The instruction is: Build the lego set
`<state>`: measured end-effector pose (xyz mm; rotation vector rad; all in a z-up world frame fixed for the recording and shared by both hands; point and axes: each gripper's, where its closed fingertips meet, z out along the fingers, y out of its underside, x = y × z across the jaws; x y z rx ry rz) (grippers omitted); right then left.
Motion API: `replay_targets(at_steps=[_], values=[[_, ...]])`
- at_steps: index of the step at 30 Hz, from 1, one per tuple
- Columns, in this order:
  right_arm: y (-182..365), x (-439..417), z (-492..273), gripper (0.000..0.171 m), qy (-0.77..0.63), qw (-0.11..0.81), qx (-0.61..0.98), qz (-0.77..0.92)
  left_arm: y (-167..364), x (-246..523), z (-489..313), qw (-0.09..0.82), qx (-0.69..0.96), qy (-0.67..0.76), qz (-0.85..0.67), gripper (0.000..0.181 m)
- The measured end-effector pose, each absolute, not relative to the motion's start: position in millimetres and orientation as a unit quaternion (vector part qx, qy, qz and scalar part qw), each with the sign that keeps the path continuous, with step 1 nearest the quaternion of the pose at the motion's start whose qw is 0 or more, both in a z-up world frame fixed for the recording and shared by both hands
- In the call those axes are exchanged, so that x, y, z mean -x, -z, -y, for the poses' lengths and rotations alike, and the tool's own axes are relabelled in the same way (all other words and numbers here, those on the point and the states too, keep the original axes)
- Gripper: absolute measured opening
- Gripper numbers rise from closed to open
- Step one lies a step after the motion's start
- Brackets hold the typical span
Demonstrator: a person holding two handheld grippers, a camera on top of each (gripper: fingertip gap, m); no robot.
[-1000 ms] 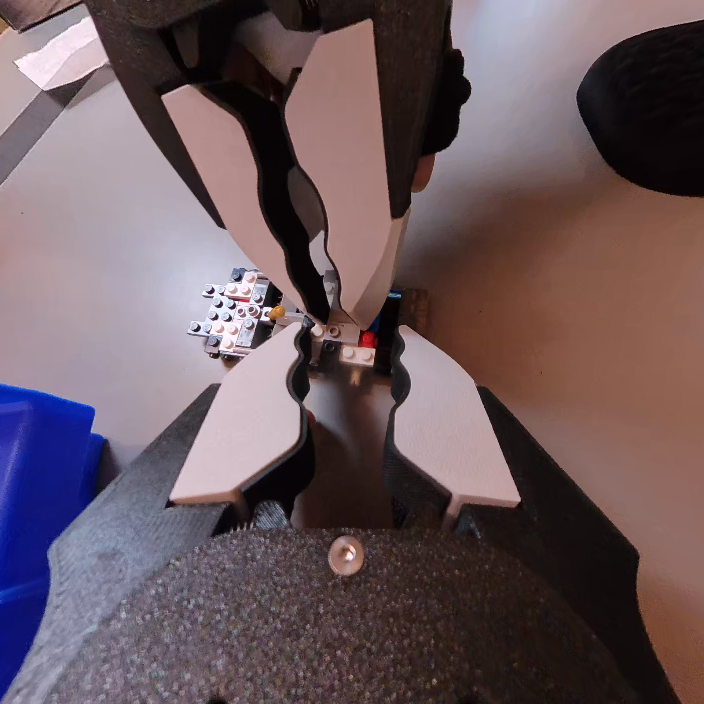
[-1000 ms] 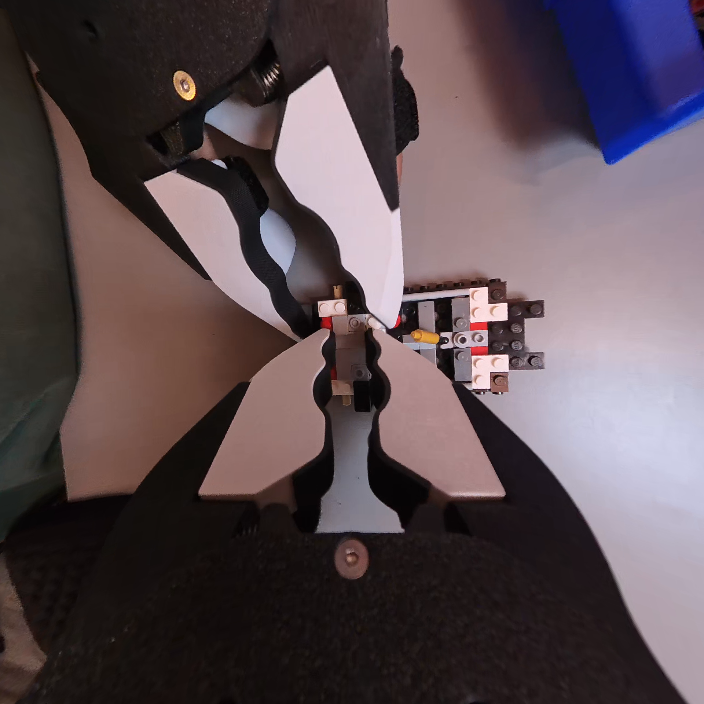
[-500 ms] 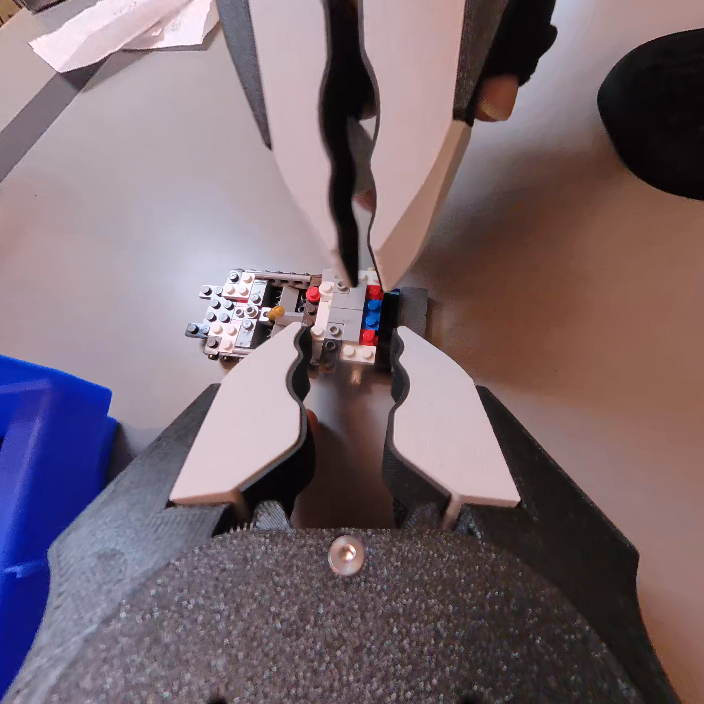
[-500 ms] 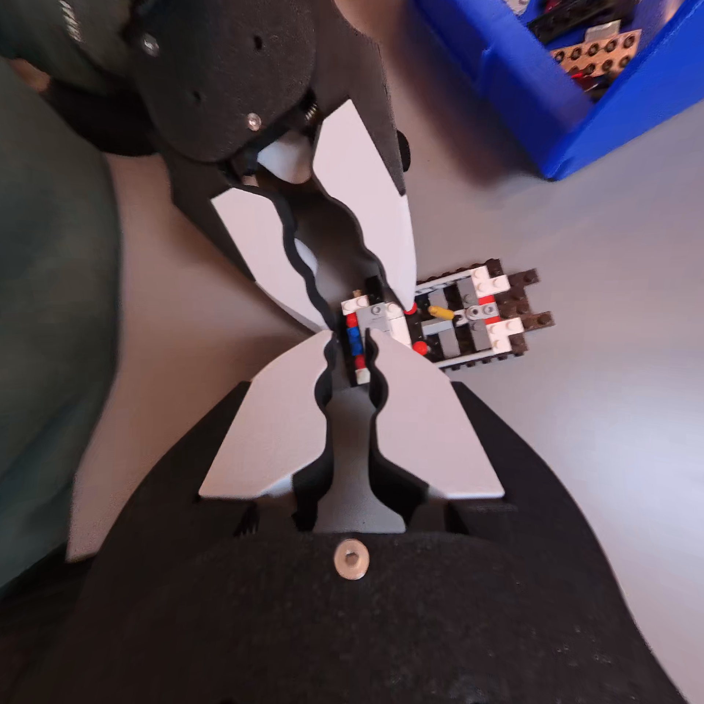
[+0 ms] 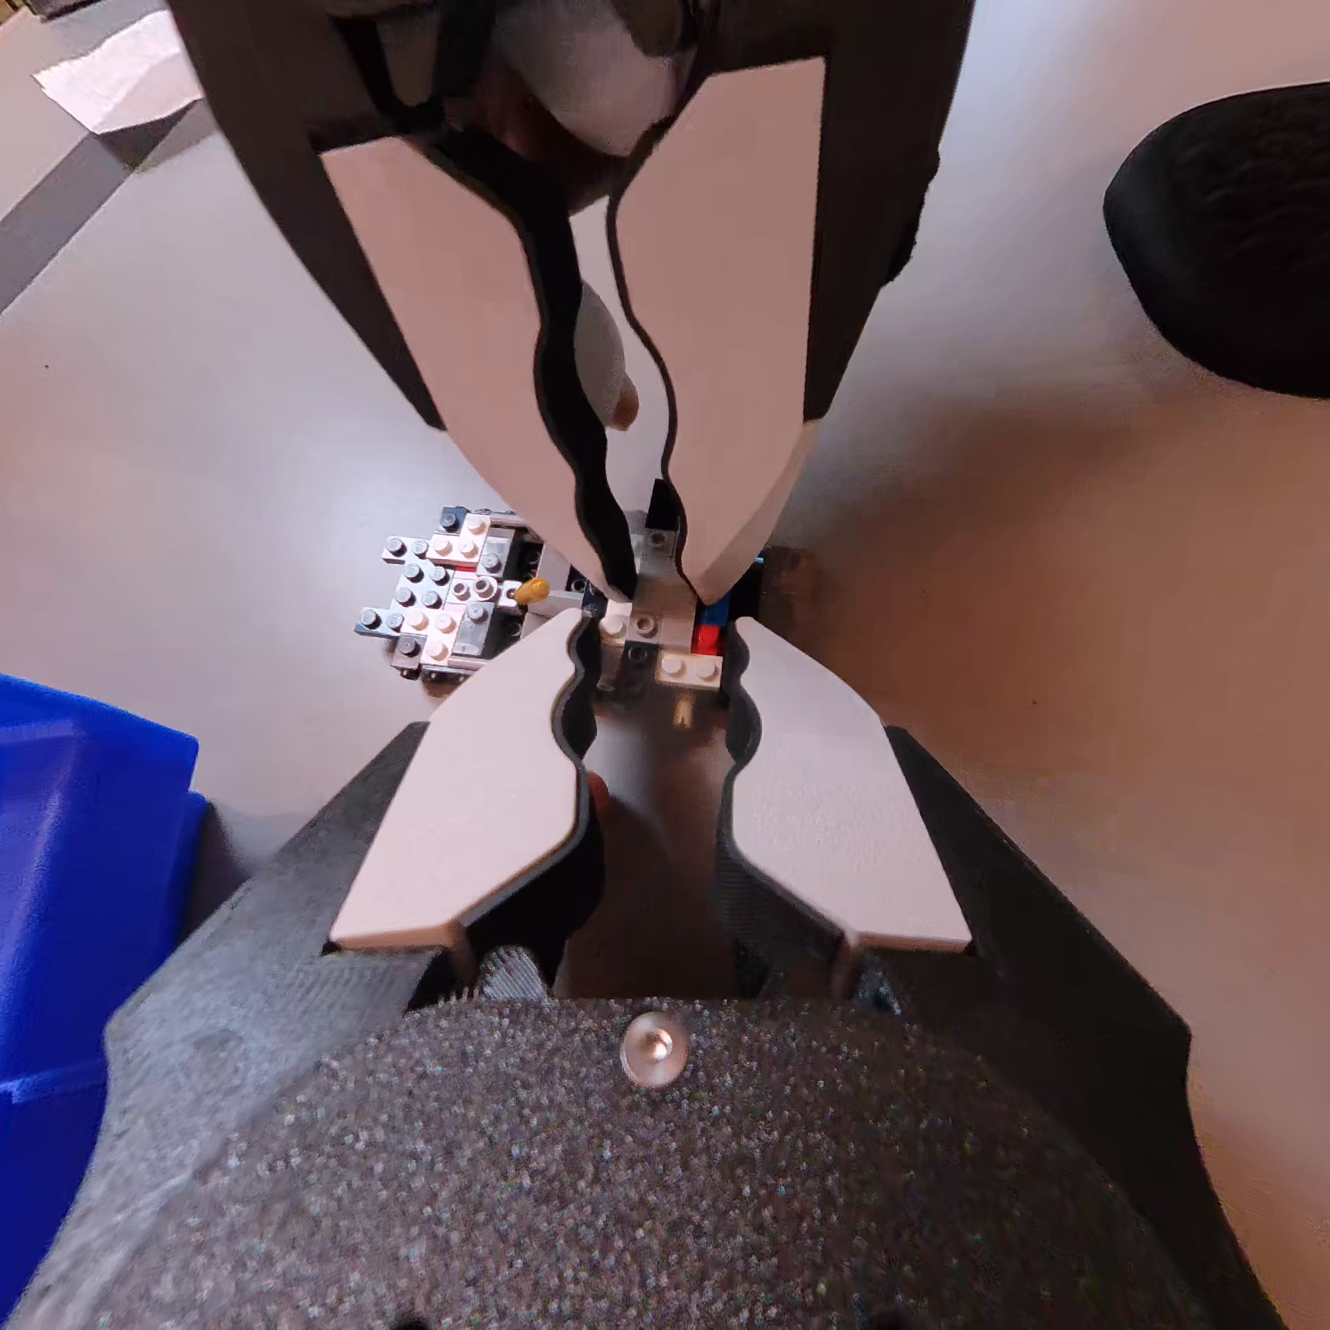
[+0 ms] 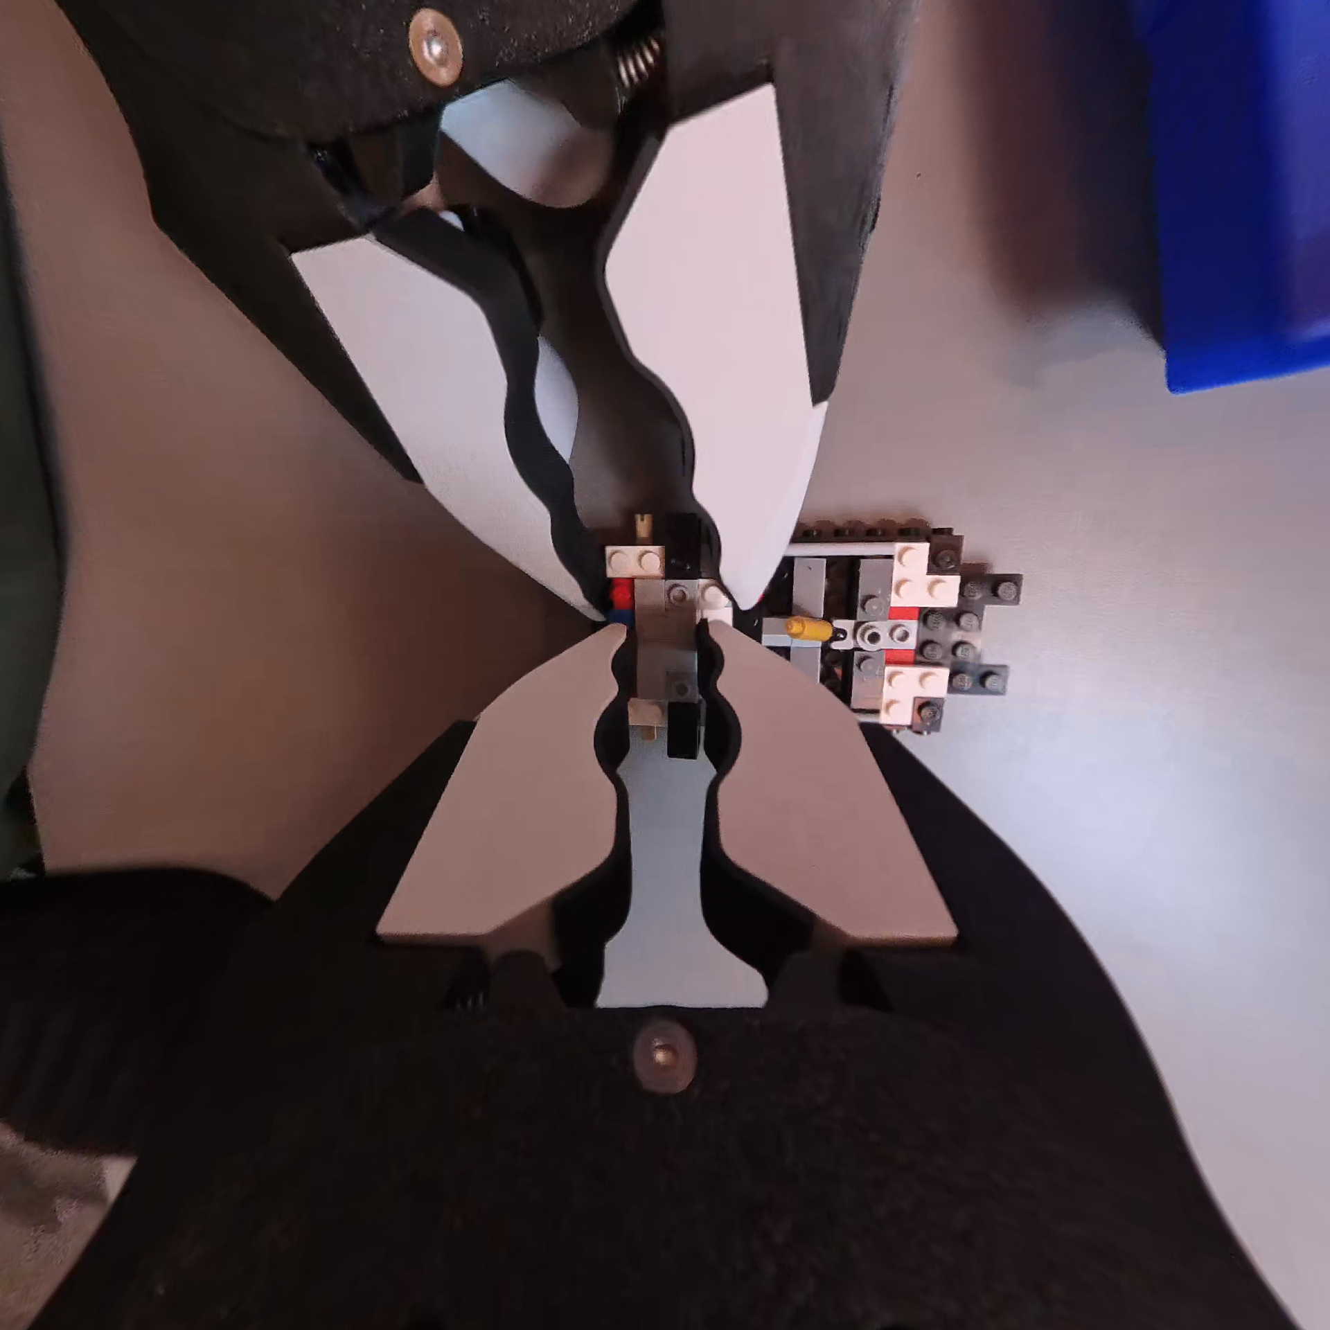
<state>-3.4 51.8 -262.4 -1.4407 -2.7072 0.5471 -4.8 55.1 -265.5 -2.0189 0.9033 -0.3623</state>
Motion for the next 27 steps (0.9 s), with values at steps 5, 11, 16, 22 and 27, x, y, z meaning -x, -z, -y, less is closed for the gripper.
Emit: replay_targets(at_steps=[5, 11, 16, 22, 27], values=[[262, 4, -52, 0.015, -0.145, 0.012, 0.428, 0.892, 266, 5, -55, 0.437, 0.810, 0.140, -0.365, 0.033], [262, 5, -50, 0.014, -0.159, 0.043, 0.407, 0.899, 266, 5, -53, 0.437, 0.809, 0.140, -0.367, 0.034], [260, 6, -49, 0.014, -0.166, 0.073, 0.395, 0.900, 266, 5, -53, 0.435, 0.810, 0.143, -0.366, 0.034], [239, 18, -37, 0.002, -0.268, 0.101, 0.403, 0.869, 266, 4, -57, 0.436, 0.811, 0.139, -0.364, 0.034], [231, 12, -36, 0.002, -0.303, 0.123, 0.427, 0.843, 266, 5, -56, 0.437, 0.810, 0.139, -0.365, 0.033]])
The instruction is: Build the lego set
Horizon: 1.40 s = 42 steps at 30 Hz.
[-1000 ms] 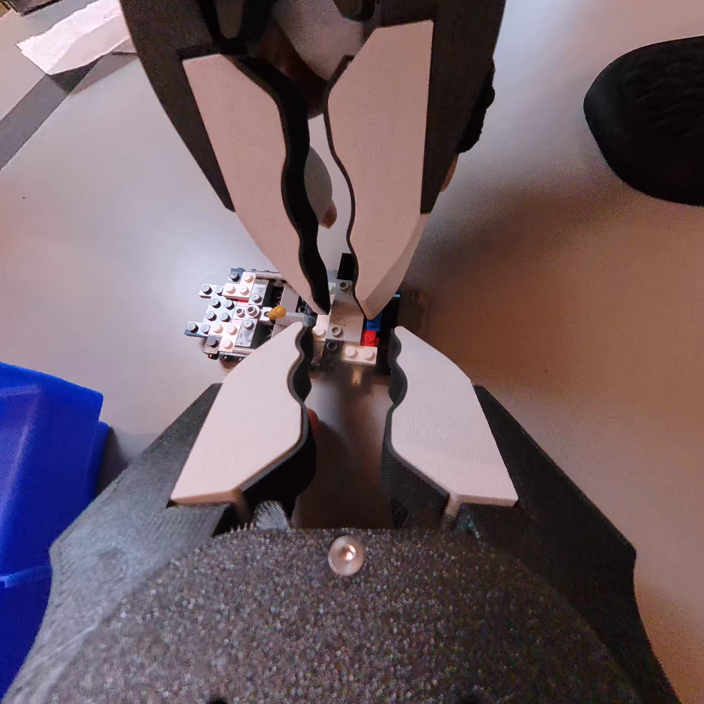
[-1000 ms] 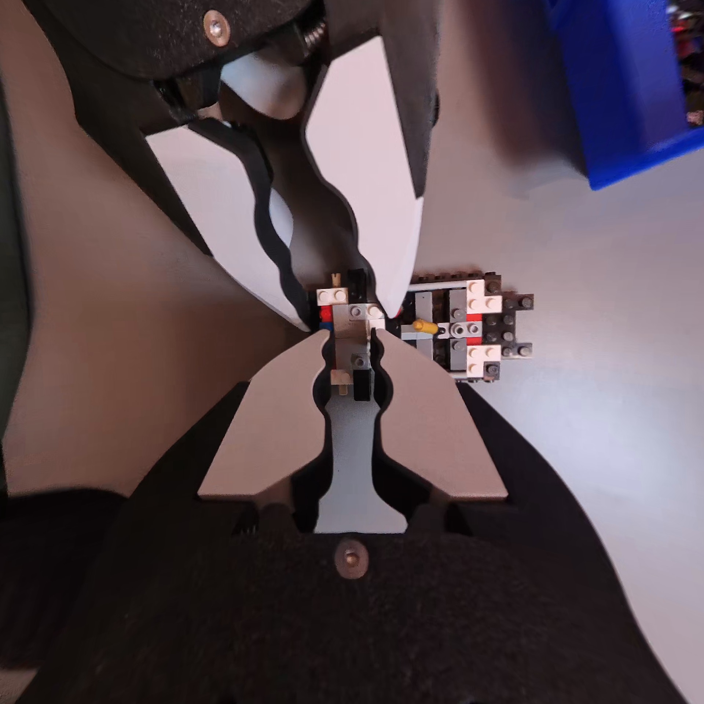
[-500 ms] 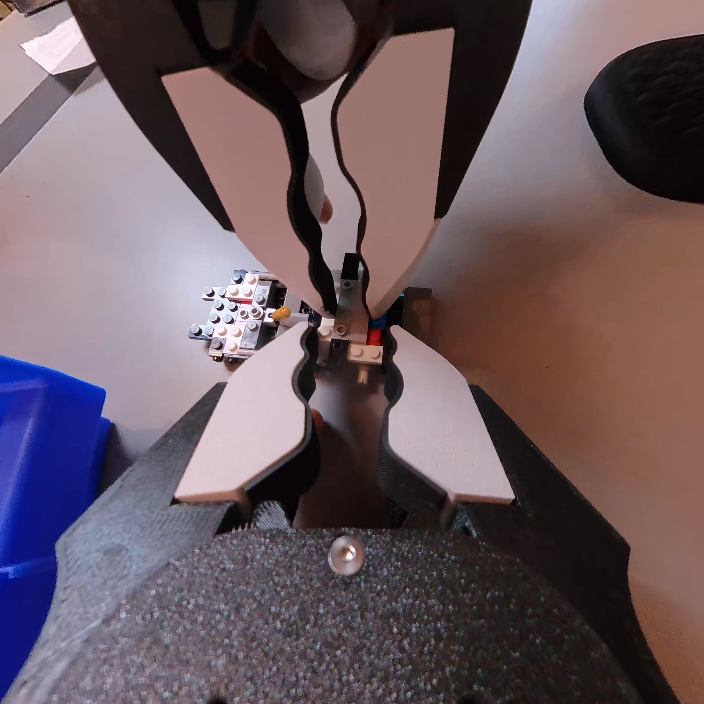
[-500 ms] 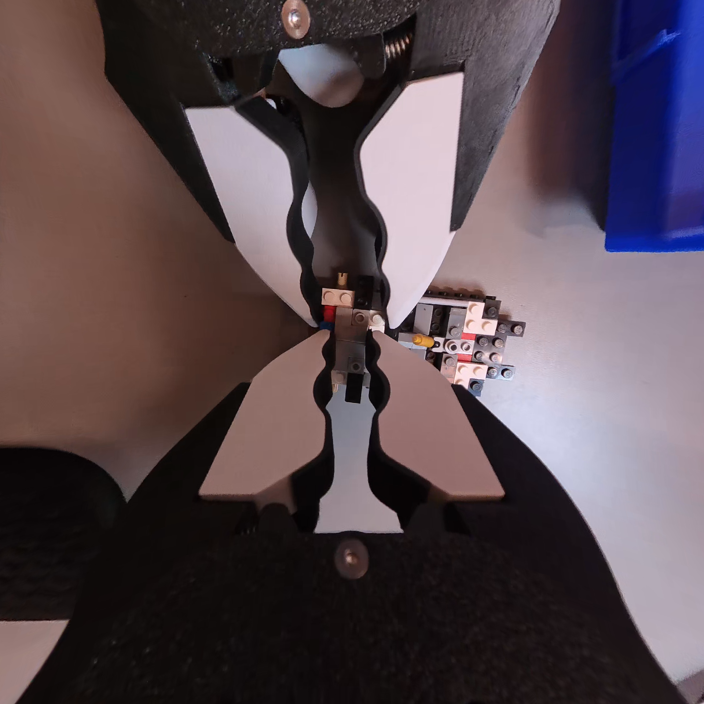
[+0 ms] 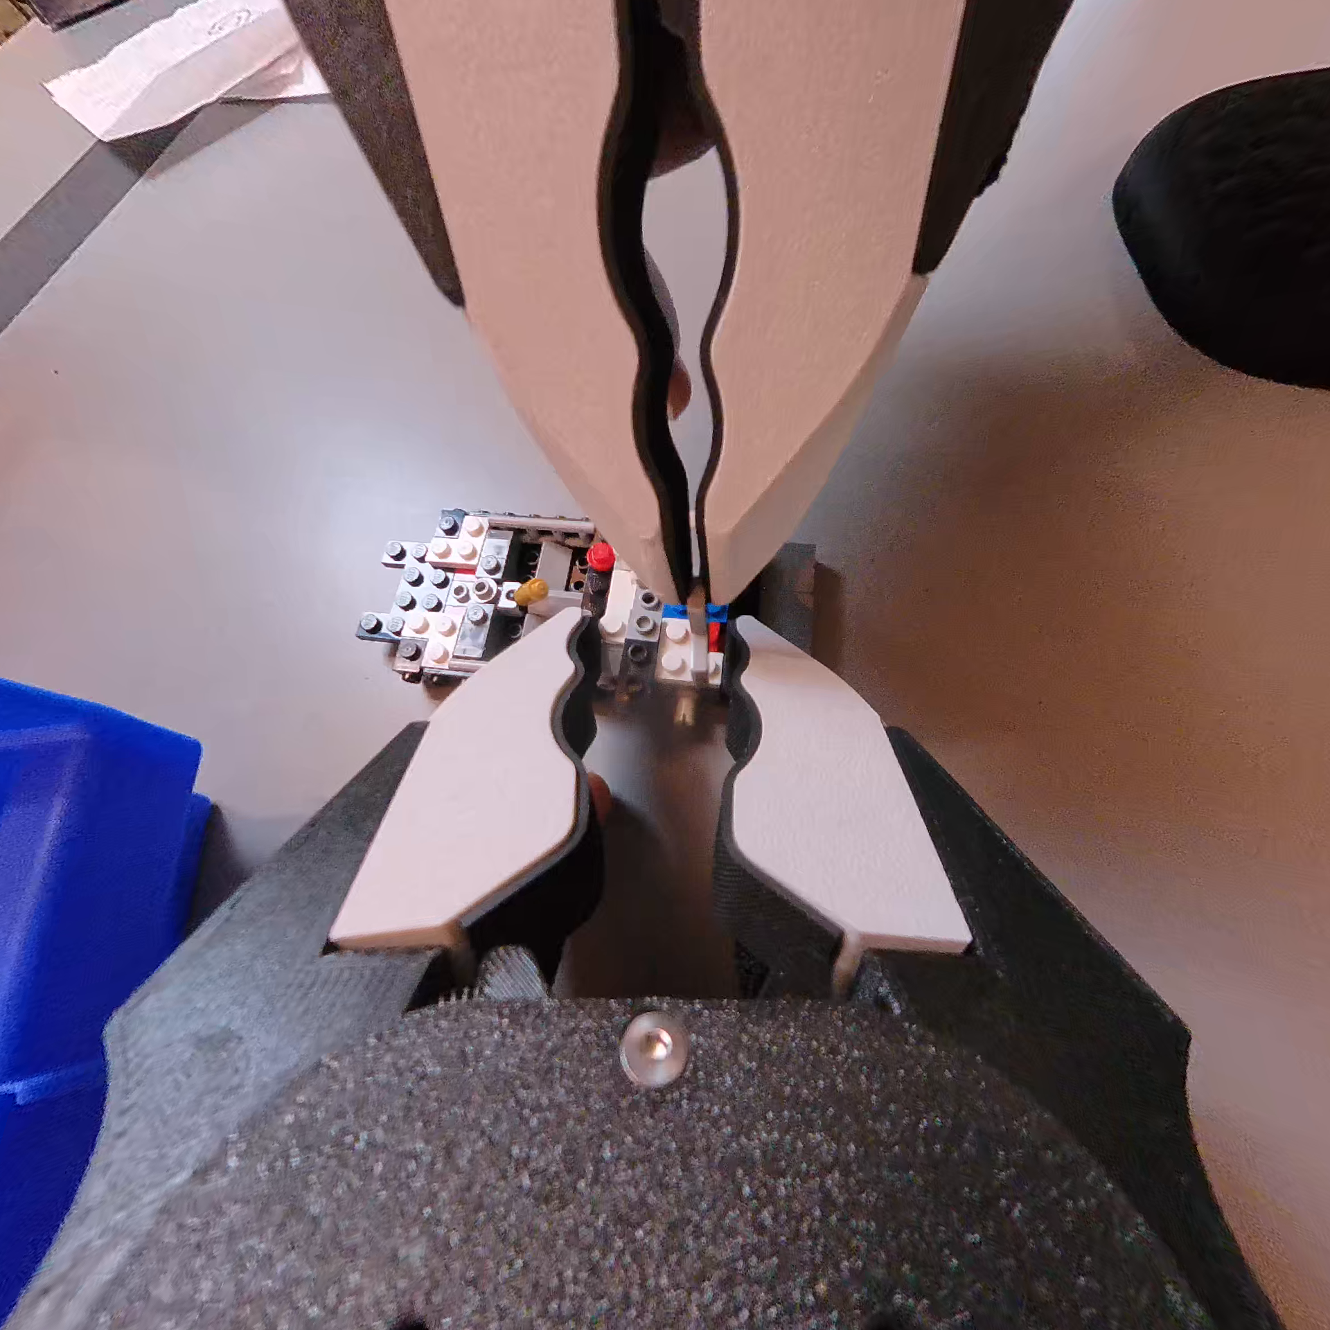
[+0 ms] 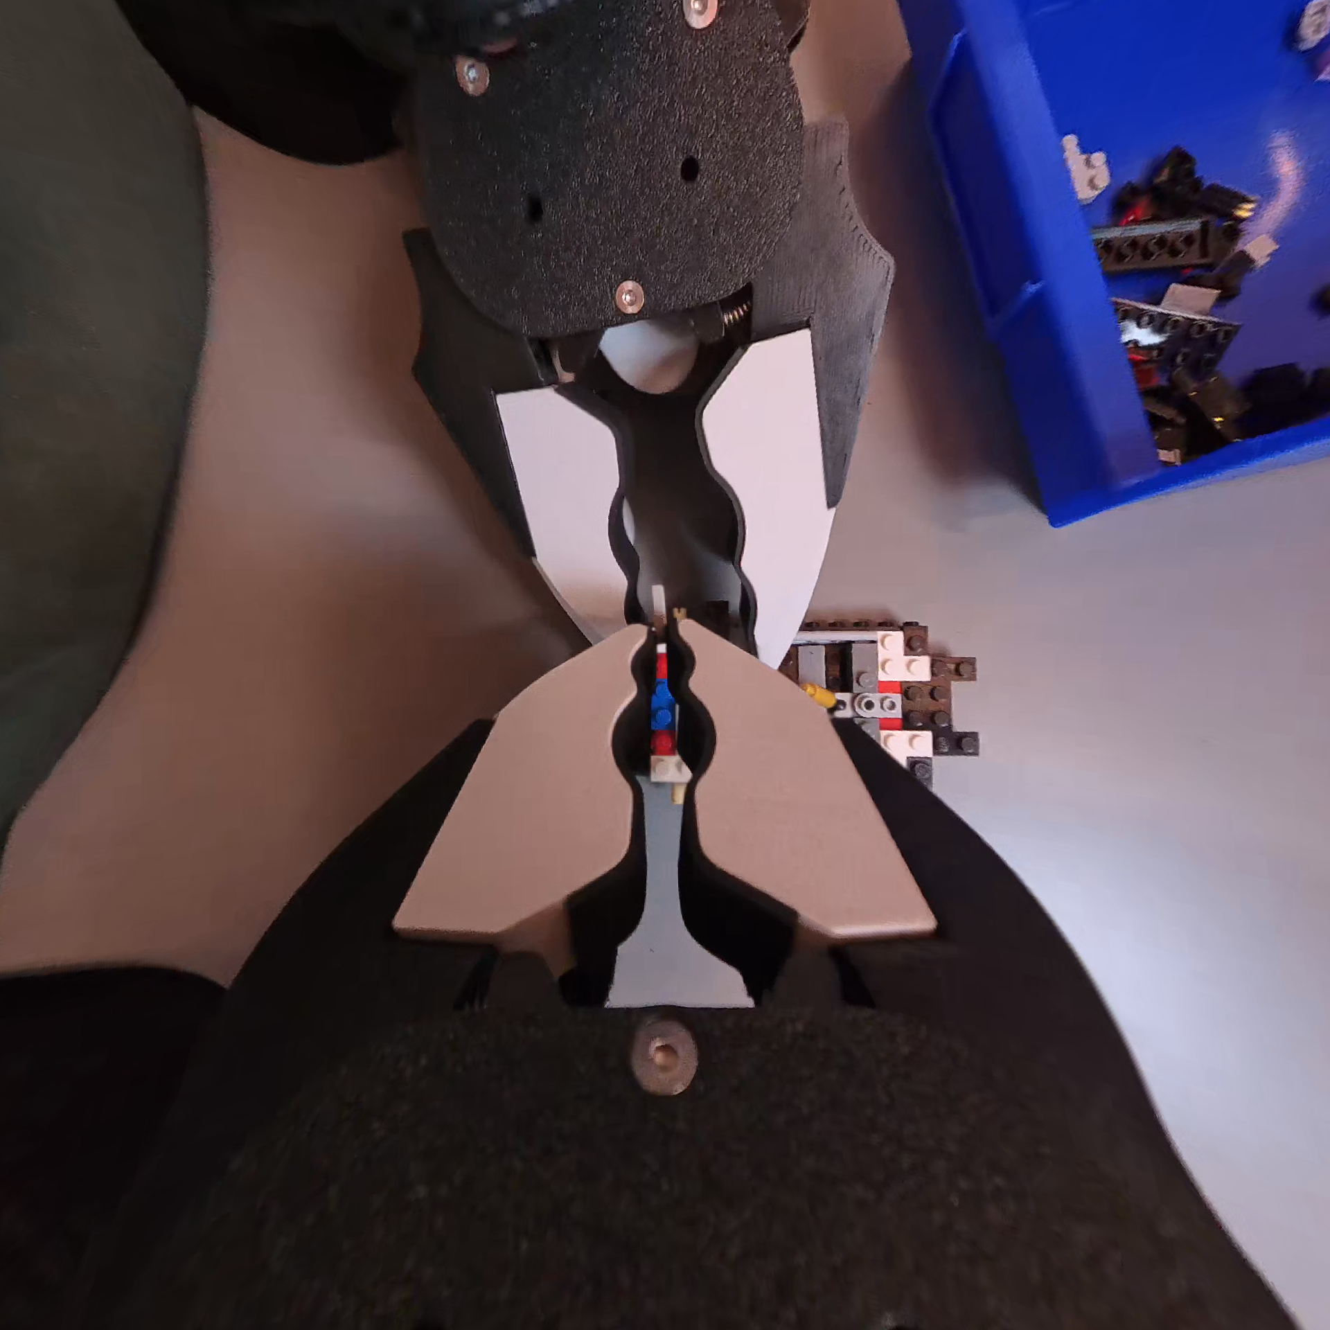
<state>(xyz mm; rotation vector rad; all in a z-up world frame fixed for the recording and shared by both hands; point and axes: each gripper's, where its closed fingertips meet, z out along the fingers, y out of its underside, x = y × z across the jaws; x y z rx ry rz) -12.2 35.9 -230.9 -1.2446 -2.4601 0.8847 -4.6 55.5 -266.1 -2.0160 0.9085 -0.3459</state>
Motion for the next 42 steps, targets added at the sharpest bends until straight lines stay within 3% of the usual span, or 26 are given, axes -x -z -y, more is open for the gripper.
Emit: replay_targets(at_steps=[8, 15, 18, 20, 24, 26, 27, 31, 35, 39, 42], values=[[216, 5, -46, 0.002, -0.342, 0.206, 0.462, 0.792, 254, -1, -49, 0.460, 0.789, 0.163, -0.374, 0.041], [189, 1, -43, 0.003, -0.378, 0.285, 0.454, 0.755, 199, -3, -45, 0.545, 0.727, 0.214, -0.359, 0.009], [183, 4, -46, 0.003, -0.382, 0.306, 0.460, 0.741, 195, 0, -45, 0.550, 0.722, 0.181, -0.380, 0.003], [185, 4, -56, 0.015, -0.366, 0.315, 0.481, 0.732, 185, 19, -55, 0.558, 0.736, 0.150, -0.354, 0.003], [209, -7, -61, 0.023, -0.327, 0.270, 0.501, 0.754, 196, 122, -89, 0.497, 0.845, -0.033, -0.192, 0.003], [225, -9, -57, 0.023, -0.314, 0.239, 0.503, 0.769, 211, 142, -89, 0.447, 0.880, -0.037, -0.155, 0.045], [231, -9, -56, 0.023, -0.309, 0.229, 0.504, 0.773, 217, 144, -87, 0.428, 0.891, -0.029, -0.151, 0.055], [243, -3, -56, 0.023, -0.304, 0.207, 0.506, 0.780, 230, 145, -82, 0.400, 0.904, -0.010, -0.153, 0.068], [251, -1, -52, 0.023, -0.296, 0.179, 0.496, 0.796, 231, 126, -76, 0.405, 0.891, 0.019, -0.204, 0.067], [257, 1, -54, 0.021, -0.278, 0.153, 0.488, 0.813, 209, 77, -69, 0.473, 0.830, 0.062, -0.289, 0.050], [258, 2, -52, 0.018, -0.274, 0.128, 0.480, 0.824, 218, 39, -55, 0.450, 0.814, 0.112, -0.349, 0.051]])
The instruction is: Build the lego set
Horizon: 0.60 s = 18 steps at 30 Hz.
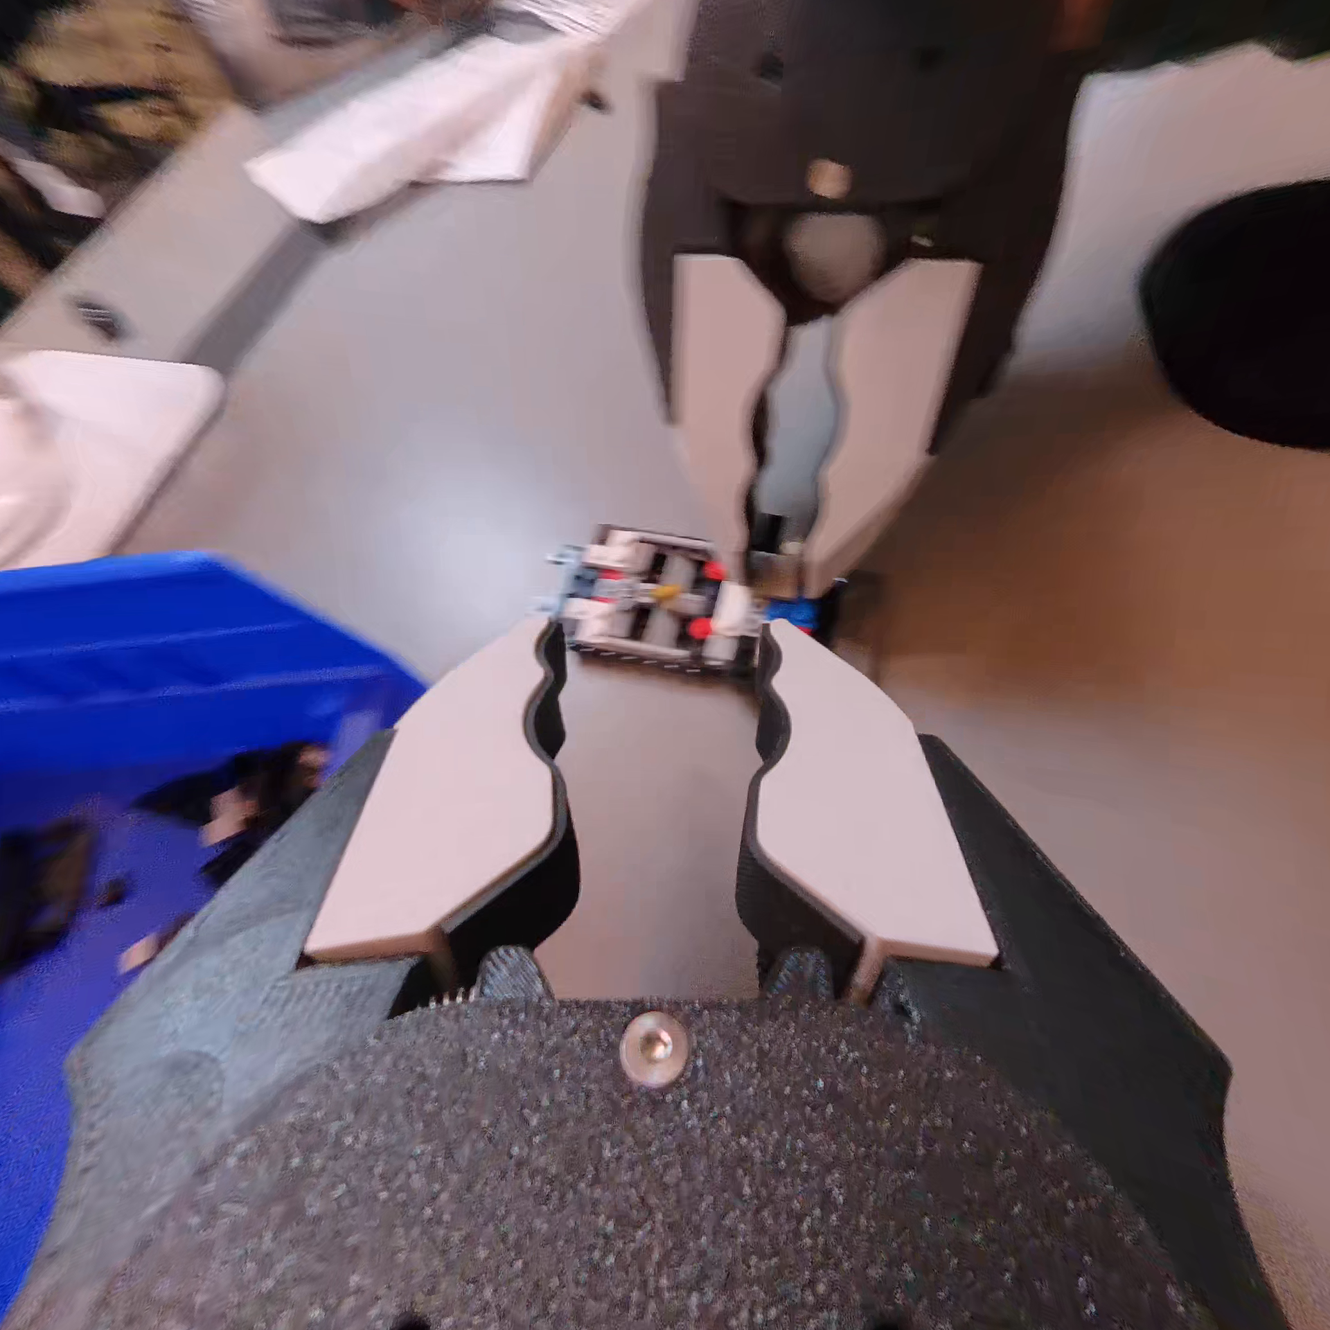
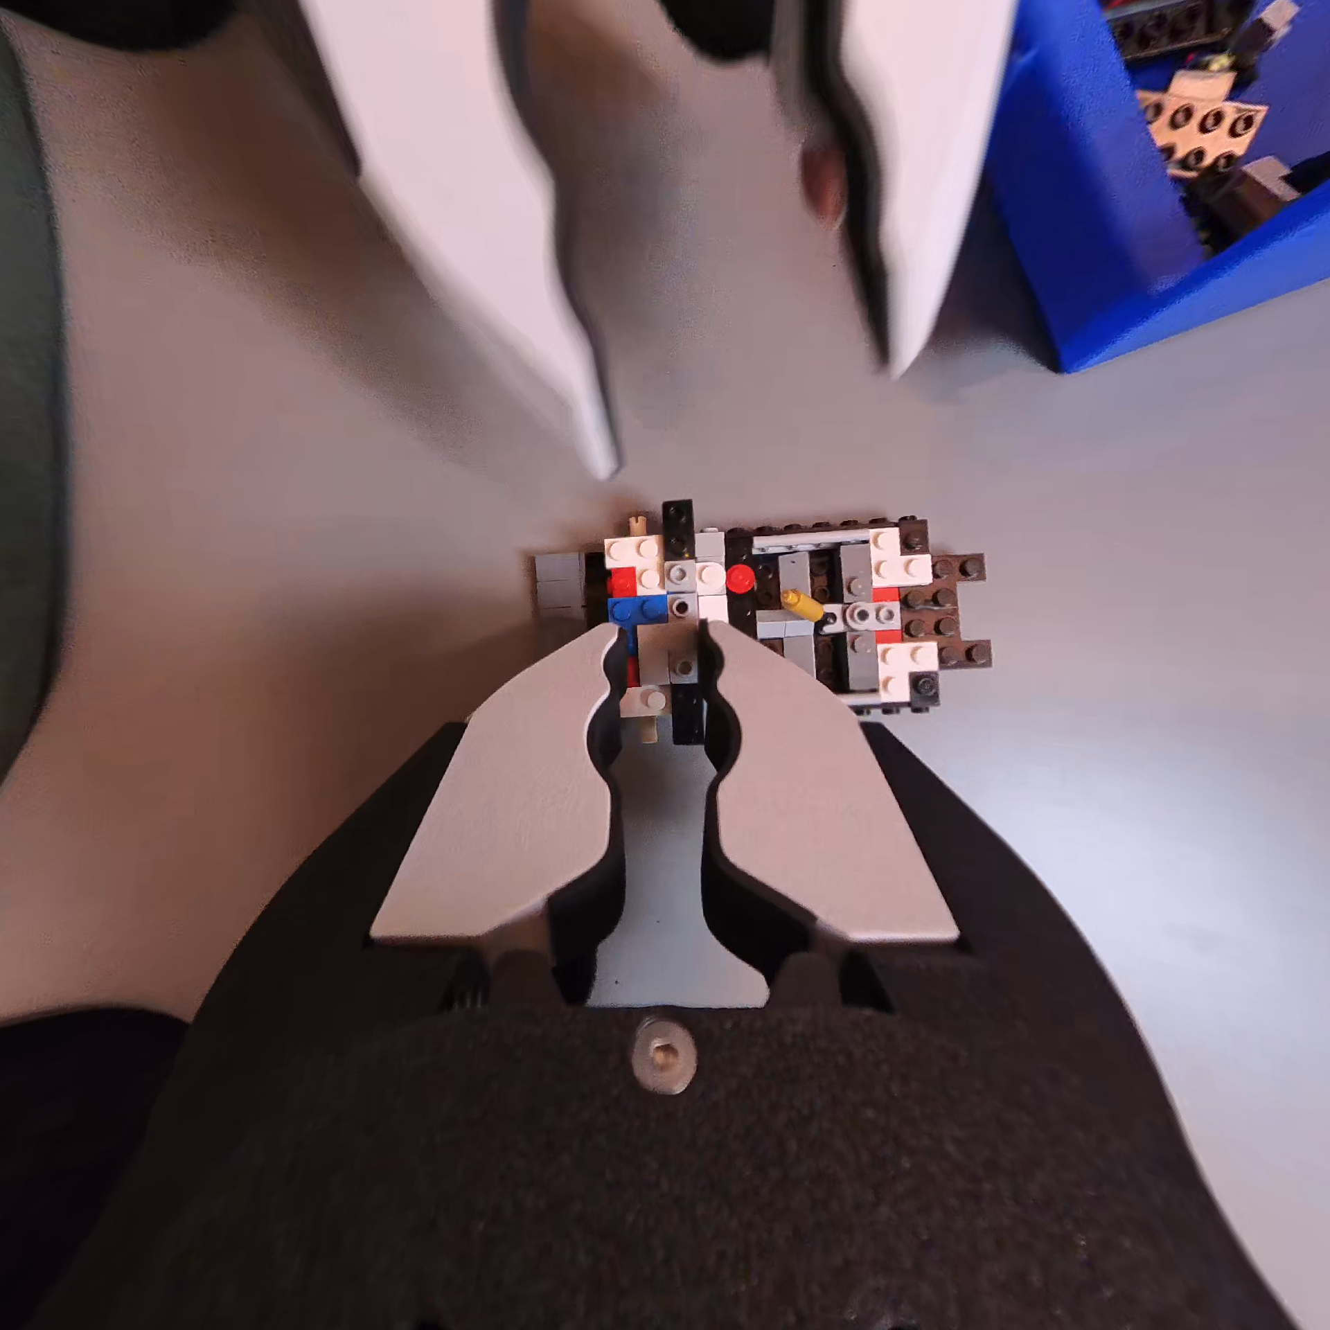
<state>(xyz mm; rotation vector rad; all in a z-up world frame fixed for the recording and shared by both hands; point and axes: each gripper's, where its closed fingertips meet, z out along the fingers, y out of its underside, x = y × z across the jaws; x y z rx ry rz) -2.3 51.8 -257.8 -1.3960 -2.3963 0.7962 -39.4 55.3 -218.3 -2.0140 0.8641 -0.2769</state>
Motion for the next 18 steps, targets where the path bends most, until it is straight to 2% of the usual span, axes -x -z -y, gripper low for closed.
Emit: replay_targets(at_steps=[6, 8, 13, 16, 17, 18], values=[[259, 5, -53, 0.015, -0.261, 0.080, 0.487, 0.829, 268, 6, -50, 0.371, 0.821, 0.121, -0.417, 0.051], [259, 5, -53, 0.015, -0.259, 0.078, 0.488, 0.830, 269, 2, -52, 0.366, 0.823, 0.137, -0.412, 0.045], [259, 5, -52, 0.014, -0.249, 0.111, 0.470, 0.839, 270, 1, -54, 0.372, 0.822, 0.154, -0.403, 0.045], [258, 4, -50, 0.013, -0.282, 0.124, 0.480, 0.822, 270, 0, -52, 0.369, 0.822, 0.163, -0.403, 0.046], [251, 7, -51, 0.000, -0.299, 0.144, 0.466, 0.820, 271, -2, -51, 0.369, 0.820, 0.166, -0.405, 0.046], [238, 5, -28, 0.000, -0.374, 0.103, 0.470, 0.793, 271, -1, -54, 0.378, 0.821, 0.157, -0.398, 0.046]])
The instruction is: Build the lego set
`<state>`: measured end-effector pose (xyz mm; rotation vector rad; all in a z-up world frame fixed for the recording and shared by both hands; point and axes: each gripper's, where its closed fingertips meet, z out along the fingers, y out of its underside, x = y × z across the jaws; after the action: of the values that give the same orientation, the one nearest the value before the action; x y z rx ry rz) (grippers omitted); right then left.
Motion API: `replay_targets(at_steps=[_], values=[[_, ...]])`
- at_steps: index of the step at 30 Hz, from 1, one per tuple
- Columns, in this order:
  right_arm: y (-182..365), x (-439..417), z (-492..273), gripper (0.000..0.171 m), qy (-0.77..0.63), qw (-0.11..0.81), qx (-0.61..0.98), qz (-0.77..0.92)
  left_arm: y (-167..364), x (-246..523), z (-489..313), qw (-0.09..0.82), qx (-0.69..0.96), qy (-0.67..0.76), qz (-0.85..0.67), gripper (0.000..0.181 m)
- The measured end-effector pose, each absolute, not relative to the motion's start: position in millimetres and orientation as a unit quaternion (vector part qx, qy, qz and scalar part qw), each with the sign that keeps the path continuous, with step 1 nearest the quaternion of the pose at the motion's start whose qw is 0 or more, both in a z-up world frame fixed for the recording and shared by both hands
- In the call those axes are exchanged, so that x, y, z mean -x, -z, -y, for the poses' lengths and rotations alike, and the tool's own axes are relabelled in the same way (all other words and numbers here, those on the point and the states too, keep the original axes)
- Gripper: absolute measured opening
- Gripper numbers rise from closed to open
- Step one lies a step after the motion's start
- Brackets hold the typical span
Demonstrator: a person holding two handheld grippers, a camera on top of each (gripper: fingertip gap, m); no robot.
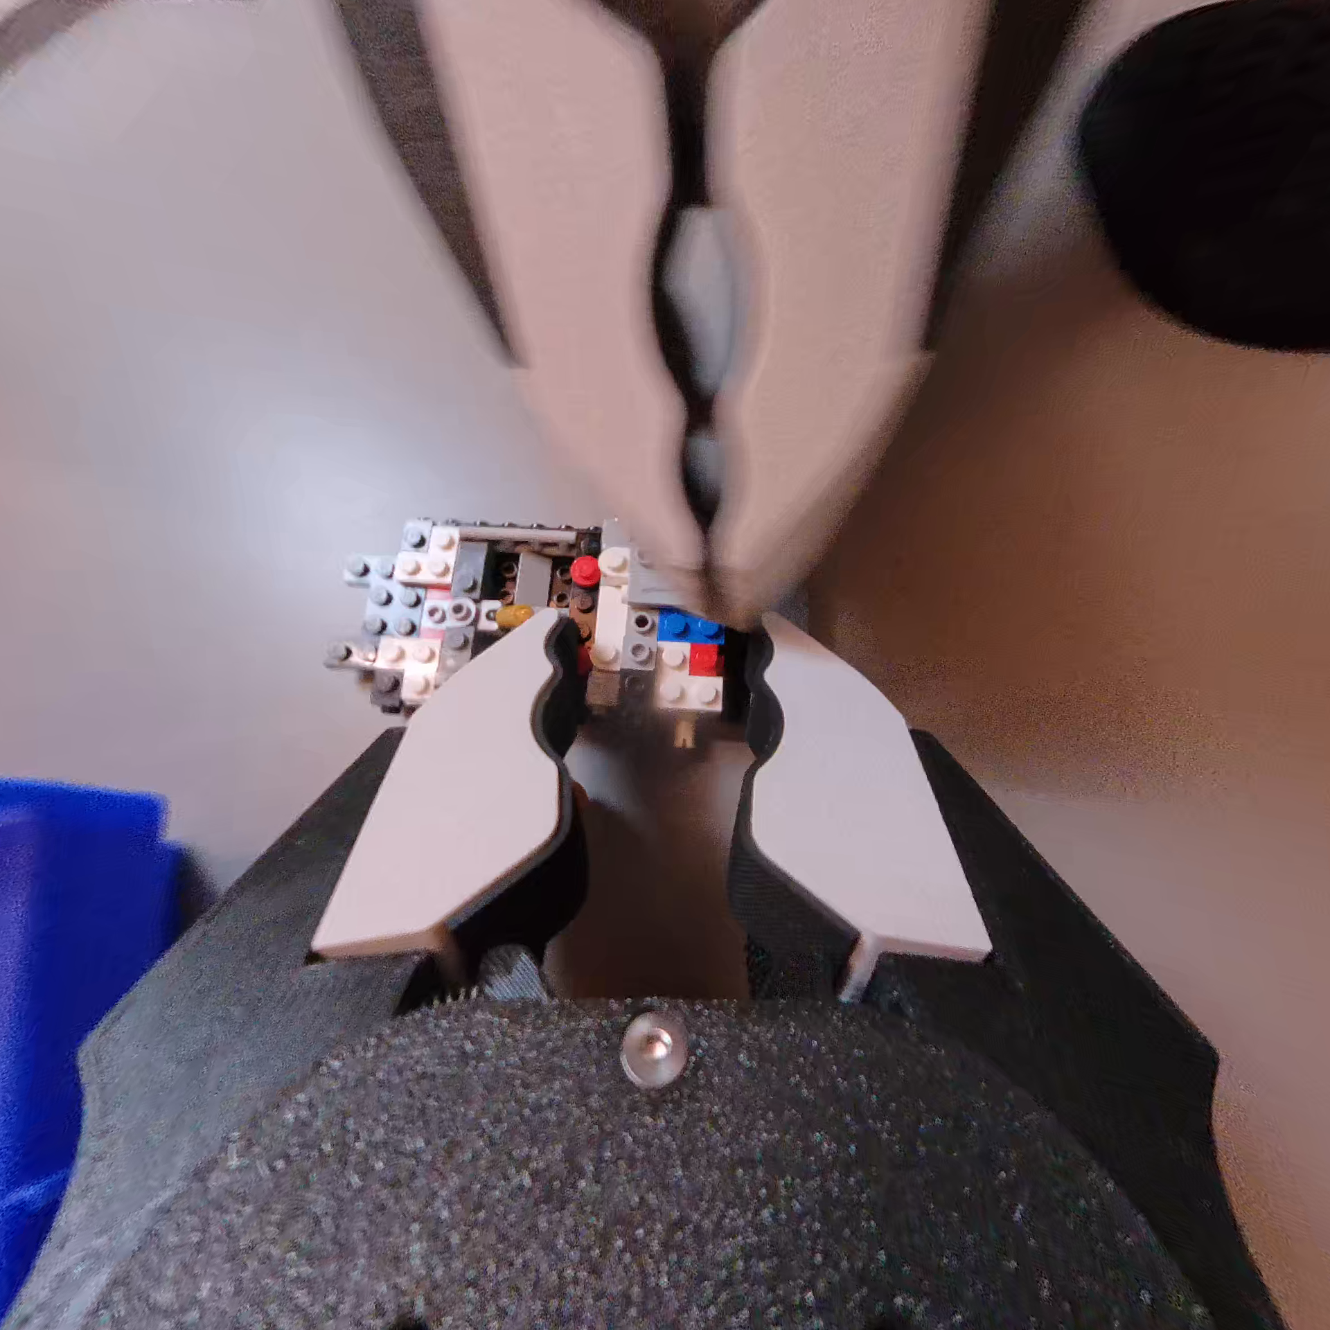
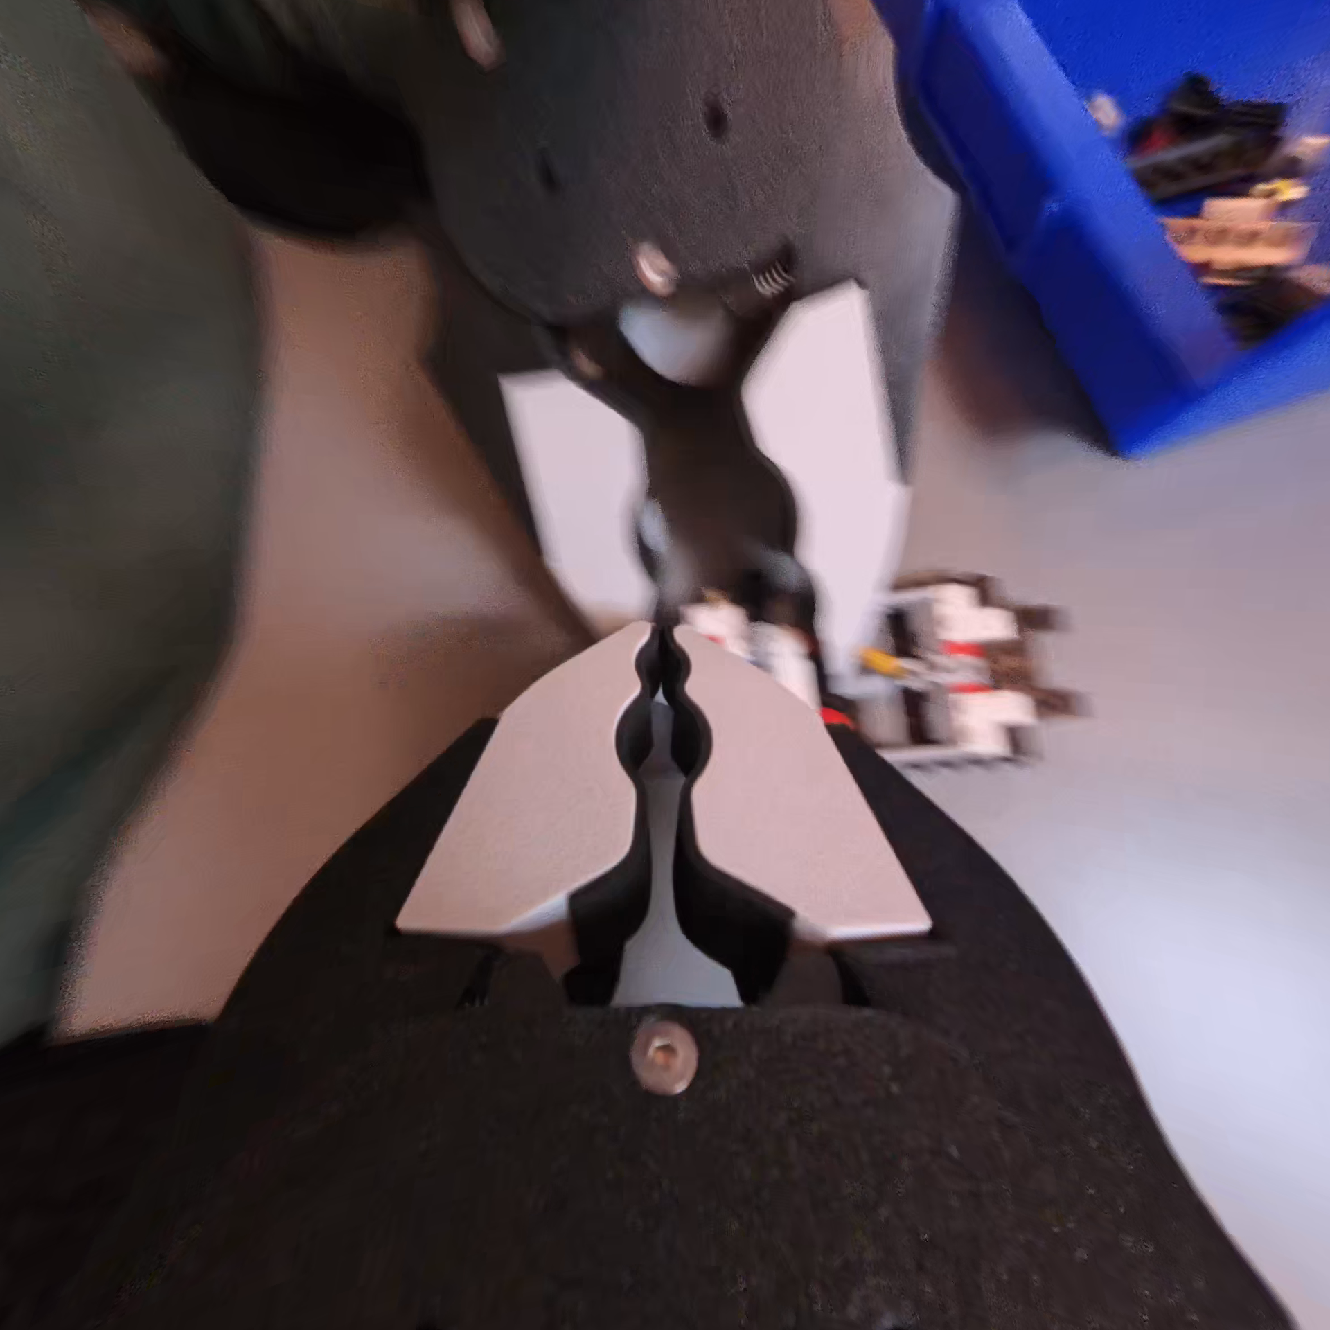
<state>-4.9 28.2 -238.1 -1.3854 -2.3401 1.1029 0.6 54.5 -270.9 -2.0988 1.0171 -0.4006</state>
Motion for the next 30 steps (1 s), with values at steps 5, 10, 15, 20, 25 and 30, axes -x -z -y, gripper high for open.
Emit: replay_targets(at_steps=[5, 10, 15, 20, 25, 30], values=[[235, 3, -34, 0.000, -0.364, 0.160, 0.464, 0.792, 270, 5, -53, 0.372, 0.819, 0.151, -0.409, 0.045], [255, 2, -48, 0.015, -0.300, 0.156, 0.482, 0.808, 270, 1, -49, 0.372, 0.812, 0.161, -0.420, 0.045], [262, 2, -44, 0.016, -0.262, 0.095, 0.462, 0.842, 270, 0, -46, 0.370, 0.806, 0.166, -0.431, 0.045], [263, 4, -43, 0.016, -0.204, 0.032, 0.438, 0.875, 270, -1, -45, 0.374, 0.799, 0.177, -0.437, 0.042], [263, 6, -40, 0.016, -0.218, 0.041, 0.430, 0.875, 270, -2, -44, 0.377, 0.799, 0.189, -0.428, 0.040], [261, 7, -39, 0.014, -0.249, 0.108, 0.430, 0.861, 270, -1, -43, 0.379, 0.799, 0.194, -0.424, 0.040]])
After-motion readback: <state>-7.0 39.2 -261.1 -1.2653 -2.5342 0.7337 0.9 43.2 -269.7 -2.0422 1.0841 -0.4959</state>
